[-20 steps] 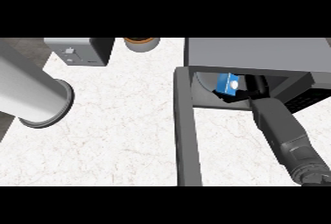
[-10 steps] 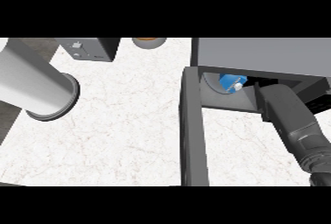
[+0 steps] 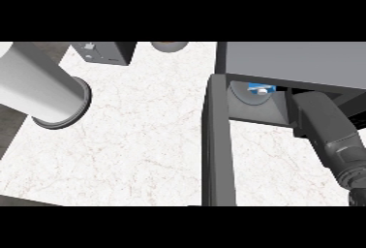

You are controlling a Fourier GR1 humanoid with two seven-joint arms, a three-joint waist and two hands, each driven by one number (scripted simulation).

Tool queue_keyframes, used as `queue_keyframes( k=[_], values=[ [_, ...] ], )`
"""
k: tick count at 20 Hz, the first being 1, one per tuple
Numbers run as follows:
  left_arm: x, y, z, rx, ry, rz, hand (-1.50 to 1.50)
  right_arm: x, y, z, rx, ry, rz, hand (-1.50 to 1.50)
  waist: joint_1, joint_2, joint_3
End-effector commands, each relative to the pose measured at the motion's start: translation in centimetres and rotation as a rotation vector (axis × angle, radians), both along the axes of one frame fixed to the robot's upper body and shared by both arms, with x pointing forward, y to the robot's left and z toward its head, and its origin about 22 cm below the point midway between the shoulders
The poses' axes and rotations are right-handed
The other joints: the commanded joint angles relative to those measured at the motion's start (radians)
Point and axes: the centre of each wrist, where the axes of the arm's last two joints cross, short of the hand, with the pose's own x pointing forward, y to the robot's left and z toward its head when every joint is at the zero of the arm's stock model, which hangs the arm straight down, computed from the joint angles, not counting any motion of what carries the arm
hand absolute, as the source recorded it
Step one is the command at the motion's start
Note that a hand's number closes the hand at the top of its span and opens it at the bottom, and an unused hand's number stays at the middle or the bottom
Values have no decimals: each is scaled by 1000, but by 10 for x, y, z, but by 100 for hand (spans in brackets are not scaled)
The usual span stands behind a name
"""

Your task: Pick up the milk, place it into the microwave and close the microwave

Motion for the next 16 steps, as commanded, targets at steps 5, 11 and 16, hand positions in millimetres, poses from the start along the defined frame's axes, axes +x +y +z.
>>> queue_keyframes(
  k=[5,11,16],
  values=[
    [8,4,7,26,1,-26,-150,6,-22,22,-27,-33,-57,150,28,29,11],
    [12,1,4,8,-17,-33,-150,4,-32,25,-43,-42,-91,150,43,35,10],
    [14,7,9,51,-17,-17,-150,7,-33,30,-44,-35,-93,150,63,41,11]
  ],
)
